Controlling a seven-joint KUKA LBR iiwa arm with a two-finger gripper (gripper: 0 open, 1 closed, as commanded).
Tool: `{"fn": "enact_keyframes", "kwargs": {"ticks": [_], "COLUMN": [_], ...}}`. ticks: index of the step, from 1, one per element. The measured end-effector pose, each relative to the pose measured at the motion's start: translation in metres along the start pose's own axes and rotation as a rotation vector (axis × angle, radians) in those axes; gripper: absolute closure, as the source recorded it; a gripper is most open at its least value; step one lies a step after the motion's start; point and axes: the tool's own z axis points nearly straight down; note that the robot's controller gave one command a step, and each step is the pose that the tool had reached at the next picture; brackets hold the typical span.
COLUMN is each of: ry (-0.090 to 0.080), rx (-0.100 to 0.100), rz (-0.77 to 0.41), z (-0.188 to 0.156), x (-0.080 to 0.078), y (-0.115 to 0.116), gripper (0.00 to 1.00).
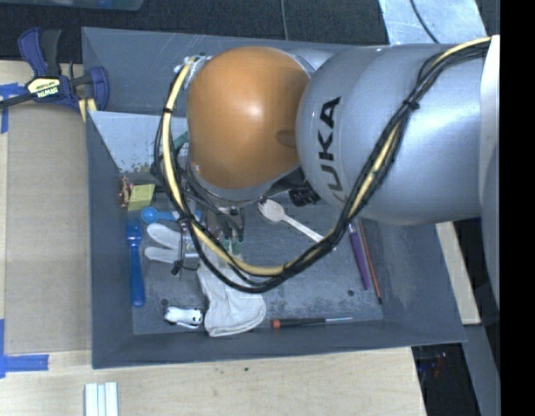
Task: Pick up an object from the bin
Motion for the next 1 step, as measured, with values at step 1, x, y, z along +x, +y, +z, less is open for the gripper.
{"fn": "enact_keyframes", "kwargs": {"ticks": [1], "ry": [-0.008], "rx": [-0.003], "rz": [0.004], "z": [-0.0047], "x": [-0.0019], "y": [-0.0012], "gripper": [0.0]}}
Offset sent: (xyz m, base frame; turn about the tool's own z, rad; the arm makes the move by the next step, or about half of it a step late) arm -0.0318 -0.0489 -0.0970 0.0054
